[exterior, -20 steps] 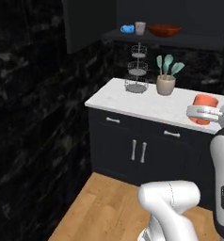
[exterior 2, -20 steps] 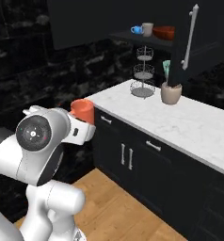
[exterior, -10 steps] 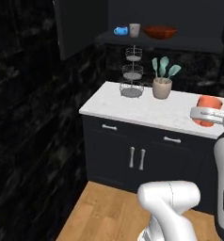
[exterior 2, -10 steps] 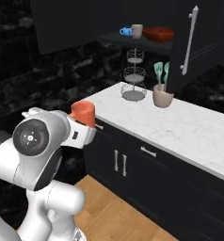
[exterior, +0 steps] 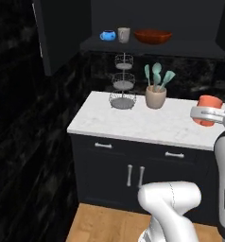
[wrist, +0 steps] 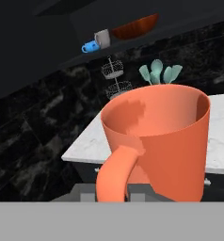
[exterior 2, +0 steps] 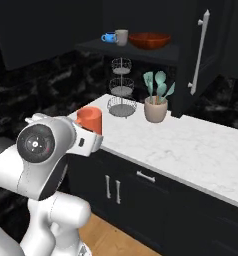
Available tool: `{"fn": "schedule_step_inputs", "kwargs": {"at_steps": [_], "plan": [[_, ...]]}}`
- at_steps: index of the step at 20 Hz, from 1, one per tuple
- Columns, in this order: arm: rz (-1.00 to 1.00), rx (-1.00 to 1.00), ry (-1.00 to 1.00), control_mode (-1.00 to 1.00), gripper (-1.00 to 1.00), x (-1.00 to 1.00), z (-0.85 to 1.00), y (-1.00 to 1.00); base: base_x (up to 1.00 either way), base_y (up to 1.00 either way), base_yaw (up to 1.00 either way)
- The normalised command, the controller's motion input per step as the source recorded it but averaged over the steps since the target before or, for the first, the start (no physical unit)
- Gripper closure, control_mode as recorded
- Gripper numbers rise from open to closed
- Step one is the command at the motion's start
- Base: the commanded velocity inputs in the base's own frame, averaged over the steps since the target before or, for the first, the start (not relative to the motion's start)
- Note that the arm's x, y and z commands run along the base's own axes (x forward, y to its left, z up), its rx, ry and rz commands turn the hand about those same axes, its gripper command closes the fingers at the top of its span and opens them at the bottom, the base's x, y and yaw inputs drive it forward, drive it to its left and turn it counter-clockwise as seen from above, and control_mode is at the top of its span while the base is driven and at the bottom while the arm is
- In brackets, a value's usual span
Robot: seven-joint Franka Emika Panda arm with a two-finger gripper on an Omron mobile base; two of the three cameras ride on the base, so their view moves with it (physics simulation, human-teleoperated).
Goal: Gather all objects into one cabinet and sort the glasses and bowls to opposite sides.
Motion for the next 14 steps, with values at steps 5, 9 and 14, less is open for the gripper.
{"fn": "schedule_step_inputs", "kwargs": {"at_steps": [5, 9, 14], "plan": [[0.0, 0.0, 0.0, 1.0, 1.0, 0.0, 0.0, 0.0, 0.47, 0.28, -0.28], [0.0, 0.0, 0.0, 1.0, 1.0, 0.0, 0.0, 0.0, 0.64, 0.27, -0.54], [0.0, 0.0, 0.0, 1.0, 1.0, 0.0, 0.0, 0.0, 0.33, 0.42, -0.06]]}}
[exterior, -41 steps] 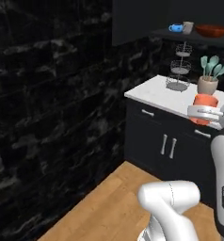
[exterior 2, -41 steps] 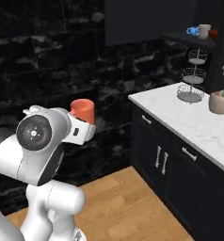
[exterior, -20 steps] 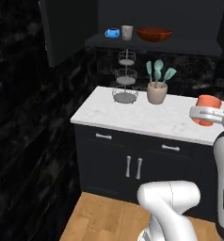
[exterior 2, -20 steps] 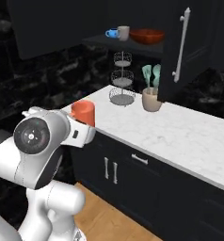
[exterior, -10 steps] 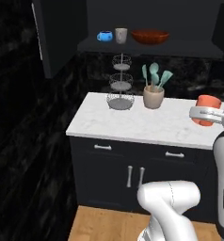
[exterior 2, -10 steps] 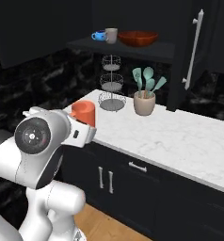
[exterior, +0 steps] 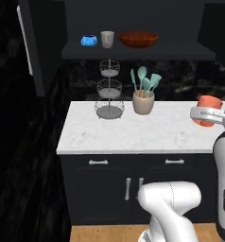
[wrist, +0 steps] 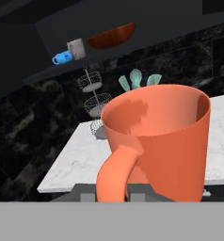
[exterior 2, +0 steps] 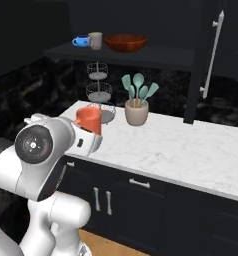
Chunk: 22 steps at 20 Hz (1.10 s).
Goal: Gather all objects into one cabinet and sort the glasses and bowls to opposite sides.
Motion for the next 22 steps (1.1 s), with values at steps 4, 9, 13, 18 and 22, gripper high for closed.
{"fn": "schedule_step_inputs", "kwargs": {"at_steps": [4, 9, 13, 18, 22], "plan": [[0.0, 0.0, 0.0, 1.0, 1.0, 0.0, 0.0, 0.0, 0.57, 0.05, -0.07], [0.0, 0.0, 0.0, 1.0, 1.0, 0.0, 0.0, 0.0, 0.34, 0.0, 0.01], [0.0, 0.0, 0.0, 1.0, 1.0, 0.0, 0.0, 0.0, 0.38, -0.09, -0.06], [0.0, 0.0, 0.0, 1.0, 1.0, 0.0, 0.0, 0.0, 0.43, -0.02, -0.11], [0.0, 0.0, 0.0, 1.0, 1.0, 0.0, 0.0, 0.0, 0.07, 0.0, 0.0]]}}
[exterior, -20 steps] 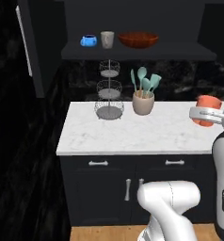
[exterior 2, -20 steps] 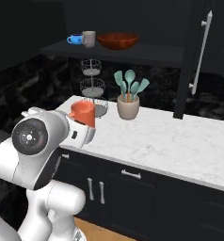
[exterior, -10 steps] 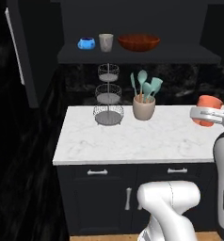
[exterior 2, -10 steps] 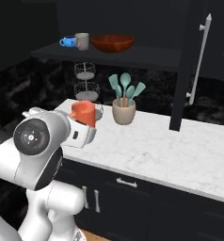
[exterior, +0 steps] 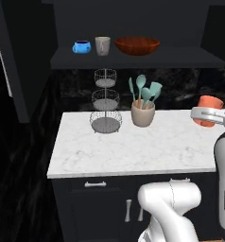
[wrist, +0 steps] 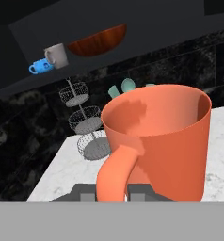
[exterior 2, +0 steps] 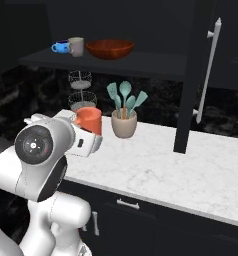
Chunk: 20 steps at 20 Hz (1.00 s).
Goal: Gather all objects into one cabinet and sort the glasses and bowls to opposite sides.
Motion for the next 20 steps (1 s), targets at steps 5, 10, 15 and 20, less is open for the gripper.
{"fn": "schedule_step_inputs", "kwargs": {"at_steps": [5, 10, 15, 20], "plan": [[0.0, 0.0, 0.0, 1.0, 1.0, 0.0, 0.0, 0.0, 0.35, 0.0, -0.09], [0.0, 0.0, 0.0, 1.0, 1.0, 0.0, 0.0, 0.0, 0.14, -0.02, -0.02], [0.0, 0.0, 0.0, 1.0, 1.0, 0.0, 0.0, 0.0, 0.26, -0.01, -0.09], [0.0, 0.0, 0.0, 1.0, 1.0, 0.0, 0.0, 0.0, 0.07, 0.0, -0.02]]}}
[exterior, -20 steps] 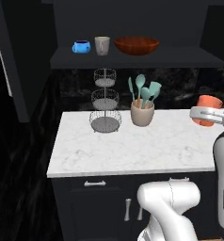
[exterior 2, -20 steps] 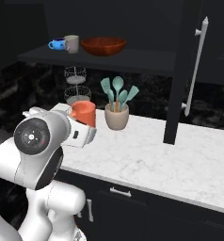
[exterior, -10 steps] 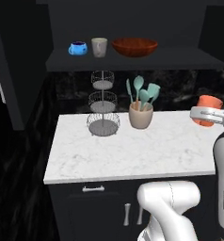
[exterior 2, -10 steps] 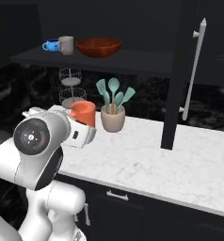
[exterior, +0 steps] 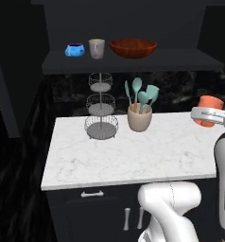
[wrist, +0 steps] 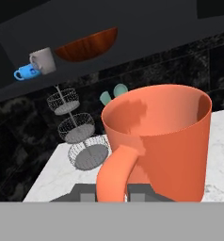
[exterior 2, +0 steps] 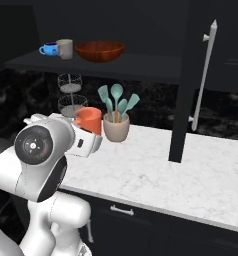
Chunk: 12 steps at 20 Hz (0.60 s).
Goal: Gather all objects into one cabinet and sort the glasses and bowls to opposite sides.
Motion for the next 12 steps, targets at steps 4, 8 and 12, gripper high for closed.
{"fn": "schedule_step_inputs", "kwargs": {"at_steps": [4, 8, 12], "plan": [[0.0, 0.0, 0.0, 1.0, 1.0, 0.0, 0.0, 0.0, 0.23, 0.0, -0.12], [0.0, 0.0, 0.0, 1.0, 1.0, 0.0, 0.0, 0.0, 0.0, 0.0, 0.0], [0.0, 0.0, 0.0, 1.0, 1.0, 0.0, 0.0, 0.0, 0.01, 0.0, 0.0]]}}
